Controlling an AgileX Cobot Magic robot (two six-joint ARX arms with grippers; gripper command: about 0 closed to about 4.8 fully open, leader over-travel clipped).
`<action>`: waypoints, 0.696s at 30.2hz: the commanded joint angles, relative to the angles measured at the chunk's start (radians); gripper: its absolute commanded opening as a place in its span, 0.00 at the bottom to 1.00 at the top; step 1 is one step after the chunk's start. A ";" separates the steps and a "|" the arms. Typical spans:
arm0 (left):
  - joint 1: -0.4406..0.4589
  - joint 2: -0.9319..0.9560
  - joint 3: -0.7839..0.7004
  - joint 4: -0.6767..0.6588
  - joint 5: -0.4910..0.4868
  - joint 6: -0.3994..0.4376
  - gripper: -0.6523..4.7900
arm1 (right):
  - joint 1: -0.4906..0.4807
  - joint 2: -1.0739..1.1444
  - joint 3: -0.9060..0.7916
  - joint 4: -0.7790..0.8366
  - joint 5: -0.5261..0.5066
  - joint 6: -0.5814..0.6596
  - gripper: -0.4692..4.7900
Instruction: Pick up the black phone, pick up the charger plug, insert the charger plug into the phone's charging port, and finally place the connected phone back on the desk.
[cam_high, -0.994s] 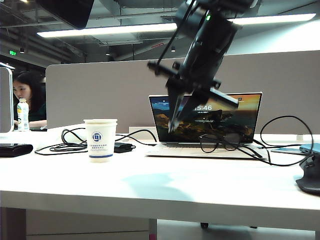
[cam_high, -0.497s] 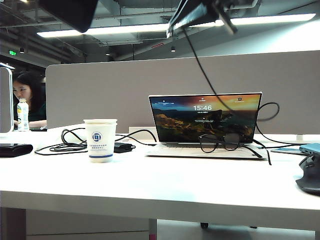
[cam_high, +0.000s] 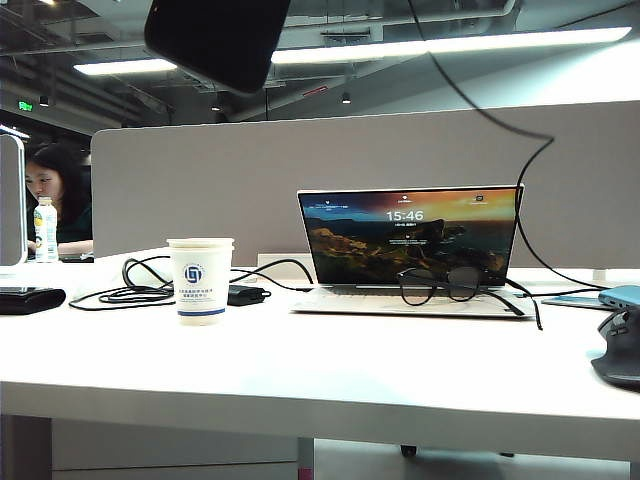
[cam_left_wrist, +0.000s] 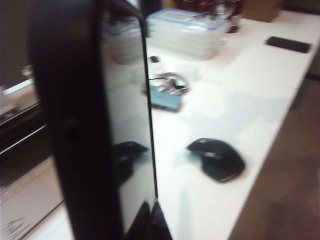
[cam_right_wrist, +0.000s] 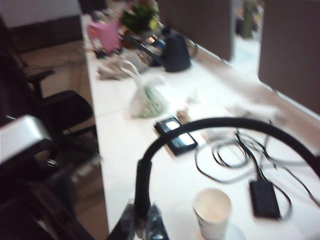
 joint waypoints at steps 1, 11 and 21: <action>0.000 0.000 0.005 0.058 0.084 -0.008 0.11 | 0.000 -0.021 0.004 0.075 -0.100 -0.006 0.08; 0.000 0.006 0.005 0.200 0.277 -0.128 0.11 | 0.000 -0.031 0.004 0.220 -0.395 0.021 0.08; 0.000 0.006 0.005 0.212 0.378 -0.131 0.11 | 0.017 -0.029 0.004 0.232 -0.502 0.117 0.08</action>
